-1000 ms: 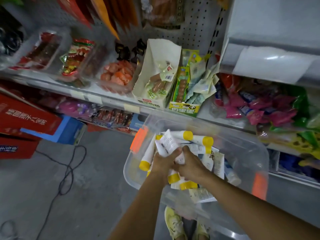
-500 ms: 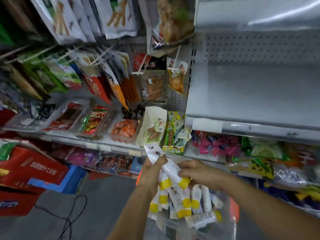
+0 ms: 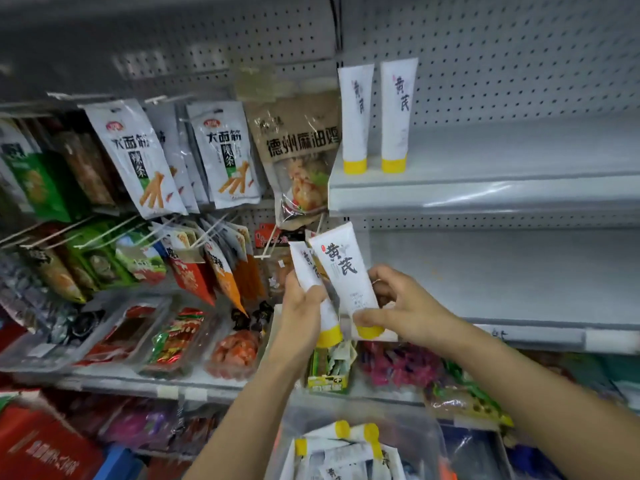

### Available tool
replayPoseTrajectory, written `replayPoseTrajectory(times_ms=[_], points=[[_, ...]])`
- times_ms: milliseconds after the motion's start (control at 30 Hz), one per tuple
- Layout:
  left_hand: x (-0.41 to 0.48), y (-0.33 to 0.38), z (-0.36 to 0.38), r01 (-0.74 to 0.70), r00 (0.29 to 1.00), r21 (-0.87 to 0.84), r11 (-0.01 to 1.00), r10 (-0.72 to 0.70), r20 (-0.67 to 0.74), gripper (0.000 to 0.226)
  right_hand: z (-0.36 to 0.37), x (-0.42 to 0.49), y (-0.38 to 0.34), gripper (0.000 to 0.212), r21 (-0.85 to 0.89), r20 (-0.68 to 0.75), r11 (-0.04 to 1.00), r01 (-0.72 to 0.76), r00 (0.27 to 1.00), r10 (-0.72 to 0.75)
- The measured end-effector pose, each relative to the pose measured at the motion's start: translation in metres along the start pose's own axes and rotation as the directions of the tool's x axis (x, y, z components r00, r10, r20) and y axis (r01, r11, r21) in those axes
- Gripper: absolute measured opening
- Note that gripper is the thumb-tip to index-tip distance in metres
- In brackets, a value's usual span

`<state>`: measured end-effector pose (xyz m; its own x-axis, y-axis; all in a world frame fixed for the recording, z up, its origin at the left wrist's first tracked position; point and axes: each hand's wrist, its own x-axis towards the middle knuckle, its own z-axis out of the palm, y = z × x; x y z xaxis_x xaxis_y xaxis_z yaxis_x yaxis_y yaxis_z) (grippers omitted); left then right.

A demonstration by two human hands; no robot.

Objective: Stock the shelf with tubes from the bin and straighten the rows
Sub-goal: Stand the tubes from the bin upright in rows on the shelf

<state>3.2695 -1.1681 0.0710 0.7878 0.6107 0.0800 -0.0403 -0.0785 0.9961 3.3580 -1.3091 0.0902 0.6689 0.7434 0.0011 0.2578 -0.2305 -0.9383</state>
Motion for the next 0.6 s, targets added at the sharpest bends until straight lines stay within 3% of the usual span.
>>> replayPoseTrajectory(times_ms=[133, 300, 600], points=[[0.011, 0.039, 0.01, -0.145, 0.989, 0.054, 0.988, 0.144, 0.017, 0.054, -0.041, -0.005, -0.048, 0.037, -0.036, -0.164, 0.988, 0.152, 0.974, -0.156], [0.026, 0.086, 0.028, -0.33, 0.942, 0.066, 0.942, 0.333, -0.039, 0.059, -0.093, 0.003, -0.091, 0.037, -0.061, -0.393, 0.961, 0.269, 0.879, -0.271], [0.056, 0.116, 0.067, -0.365, 0.93, -0.009, 0.931, 0.364, -0.044, 0.063, -0.183, 0.083, -0.09, 0.047, -0.139, -0.556, 0.98, 0.146, 0.807, -0.199]])
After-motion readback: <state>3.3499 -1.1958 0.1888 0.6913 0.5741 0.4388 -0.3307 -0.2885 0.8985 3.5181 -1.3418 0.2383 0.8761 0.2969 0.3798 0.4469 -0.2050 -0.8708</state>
